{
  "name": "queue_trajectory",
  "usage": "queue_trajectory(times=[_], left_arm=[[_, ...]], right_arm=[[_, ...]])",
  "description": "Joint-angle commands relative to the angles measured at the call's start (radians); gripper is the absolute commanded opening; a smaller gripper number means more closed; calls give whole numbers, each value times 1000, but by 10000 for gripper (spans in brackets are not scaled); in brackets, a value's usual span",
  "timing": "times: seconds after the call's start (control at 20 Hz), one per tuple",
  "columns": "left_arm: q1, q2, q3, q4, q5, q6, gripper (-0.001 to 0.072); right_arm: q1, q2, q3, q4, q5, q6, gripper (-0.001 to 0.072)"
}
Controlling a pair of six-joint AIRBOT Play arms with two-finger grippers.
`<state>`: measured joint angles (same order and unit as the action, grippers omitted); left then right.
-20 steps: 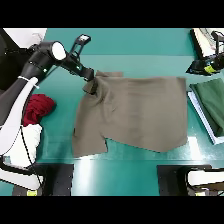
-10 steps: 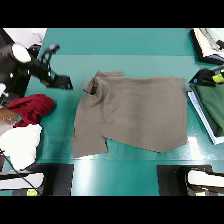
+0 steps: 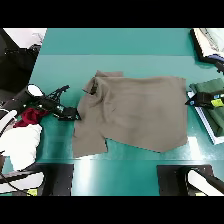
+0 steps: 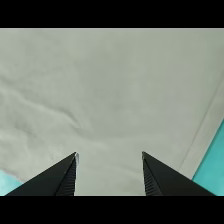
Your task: Fold the shirts.
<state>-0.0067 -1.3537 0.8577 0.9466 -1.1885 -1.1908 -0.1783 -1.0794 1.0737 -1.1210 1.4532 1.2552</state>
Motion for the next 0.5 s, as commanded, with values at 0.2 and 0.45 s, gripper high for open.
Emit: queue_trajectory(times=[0.2,0.45], left_arm=[[0,1,-39,-72,55,21,29],[0,58,27,-66,66,21,25]], right_arm=[[-109,167,-217,-6,10,32,447],[-325,282,-441,-59,71,99,574]])
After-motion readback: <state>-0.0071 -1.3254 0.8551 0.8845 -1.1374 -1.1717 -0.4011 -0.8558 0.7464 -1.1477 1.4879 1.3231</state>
